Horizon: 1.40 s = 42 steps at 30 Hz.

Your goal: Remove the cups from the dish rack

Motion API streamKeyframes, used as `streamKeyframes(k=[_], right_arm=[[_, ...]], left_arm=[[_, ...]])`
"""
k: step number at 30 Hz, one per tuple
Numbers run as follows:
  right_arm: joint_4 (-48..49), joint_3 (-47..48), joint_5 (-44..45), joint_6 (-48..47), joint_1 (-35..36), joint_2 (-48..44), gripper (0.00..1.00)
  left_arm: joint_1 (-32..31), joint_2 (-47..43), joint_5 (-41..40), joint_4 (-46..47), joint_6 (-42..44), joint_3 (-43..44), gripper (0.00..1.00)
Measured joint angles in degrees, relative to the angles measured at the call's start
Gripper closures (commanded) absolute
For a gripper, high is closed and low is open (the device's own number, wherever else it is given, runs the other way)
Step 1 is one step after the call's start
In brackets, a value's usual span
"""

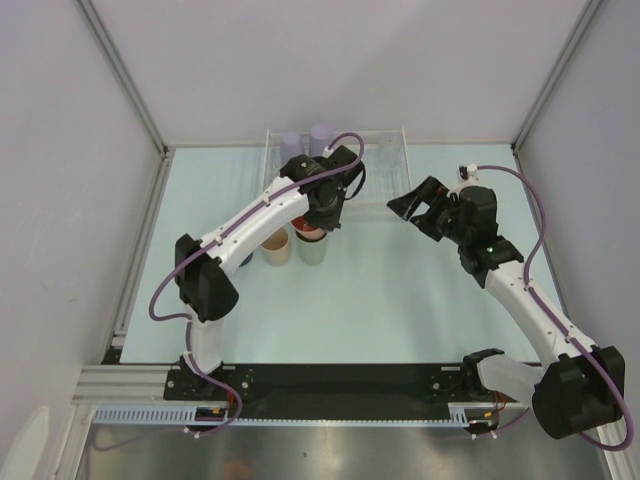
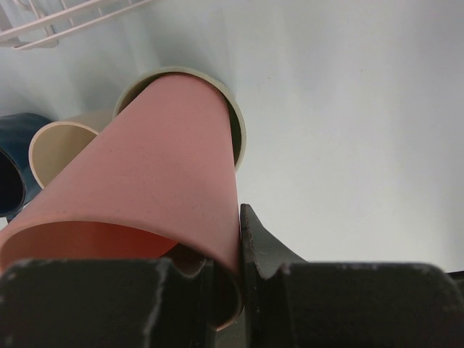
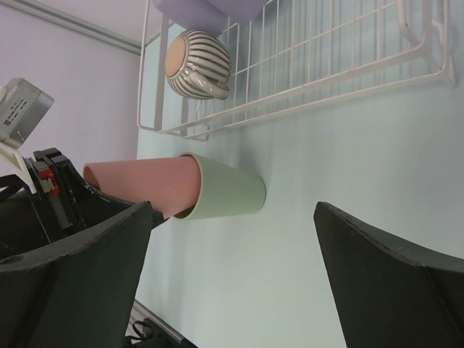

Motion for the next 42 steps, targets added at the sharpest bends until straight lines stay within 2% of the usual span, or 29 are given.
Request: streamKeyframes(k=[6, 10, 12, 15, 16, 19, 32, 38, 39, 42], right_arm=[[0.37, -1.07, 0.0, 0.04, 0.0, 0.0, 0.0], [0.39, -1.46, -0.02, 0.09, -0.11, 0.0, 0.0], [0.39, -1.51, -0.02, 0.11, -0.15, 0.0, 0.0], [0.44, -1.51, -0.02, 0.11, -0.24, 0.0, 0.0], [0.44, -1.53, -0.02, 0.17, -0.28, 0.0, 0.01], [0.59, -1.53, -0.02, 0.22, -0.28, 0.0, 0.0], [0.79, -1.64, -0.22, 0.22, -0.28, 0.0, 0.0], [0.22, -0.55, 0.02, -0.55, -0.26, 1.22, 0.0], [-0.22, 0.17, 0.13, -1.01, -0.24, 1.84, 0.0], [-3.87, 6.43, 2.86, -4.37, 0.68, 6.08, 0.0]], left_arm=[[0.0, -0.02, 0.0, 0.39, -0.02, -2.56, 0.98], [0.0, -0.02, 0.0, 0.7, -0.02, -4.7, 0.81], [0.0, -0.02, -0.02, 0.94, -0.07, -5.4, 0.8], [0.0, -0.02, -0.02, 1.09, 0.04, -5.66, 0.62], [0.0, -0.02, -0.04, 1.2, -0.04, -5.66, 0.51], [0.0, -0.02, -0.2, 1.46, 0.13, -5.66, 0.41], [-0.26, -0.46, -3.13, 1.42, -0.07, -0.44, 0.36], [-1.68, -4.35, -5.64, 3.19, -0.22, 2.69, 0.18], [-2.01, -6.6, -6.08, 5.42, -0.2, 1.18, 0.14], [-2.4, -16.87, -6.23, 12.76, -0.22, -7.65, 0.1]])
